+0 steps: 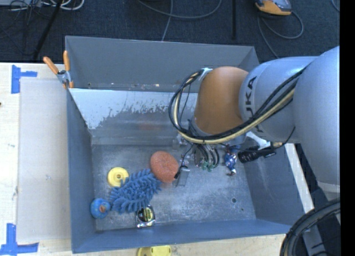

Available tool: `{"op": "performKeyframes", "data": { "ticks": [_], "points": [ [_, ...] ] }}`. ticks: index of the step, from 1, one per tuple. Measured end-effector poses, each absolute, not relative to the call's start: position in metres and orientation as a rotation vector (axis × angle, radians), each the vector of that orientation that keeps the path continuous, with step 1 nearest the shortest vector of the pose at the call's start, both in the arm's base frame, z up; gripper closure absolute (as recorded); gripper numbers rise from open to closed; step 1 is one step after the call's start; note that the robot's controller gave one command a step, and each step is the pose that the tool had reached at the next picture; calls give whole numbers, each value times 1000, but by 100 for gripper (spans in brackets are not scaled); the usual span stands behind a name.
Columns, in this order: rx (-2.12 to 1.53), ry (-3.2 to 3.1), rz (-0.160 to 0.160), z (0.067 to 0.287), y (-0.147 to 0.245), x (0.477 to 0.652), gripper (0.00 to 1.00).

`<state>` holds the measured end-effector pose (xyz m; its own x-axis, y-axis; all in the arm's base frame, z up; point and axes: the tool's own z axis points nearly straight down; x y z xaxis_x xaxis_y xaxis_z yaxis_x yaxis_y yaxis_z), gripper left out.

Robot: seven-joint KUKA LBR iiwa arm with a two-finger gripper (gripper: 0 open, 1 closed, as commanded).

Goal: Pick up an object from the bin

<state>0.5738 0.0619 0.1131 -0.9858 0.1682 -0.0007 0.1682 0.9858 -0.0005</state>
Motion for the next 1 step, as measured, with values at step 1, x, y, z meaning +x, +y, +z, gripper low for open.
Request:
{"op": "performKeyframes", "data": {
  "ticks": [1],
  "points": [
    [266,3127,-1,79,90,567,0]
  ]
}}
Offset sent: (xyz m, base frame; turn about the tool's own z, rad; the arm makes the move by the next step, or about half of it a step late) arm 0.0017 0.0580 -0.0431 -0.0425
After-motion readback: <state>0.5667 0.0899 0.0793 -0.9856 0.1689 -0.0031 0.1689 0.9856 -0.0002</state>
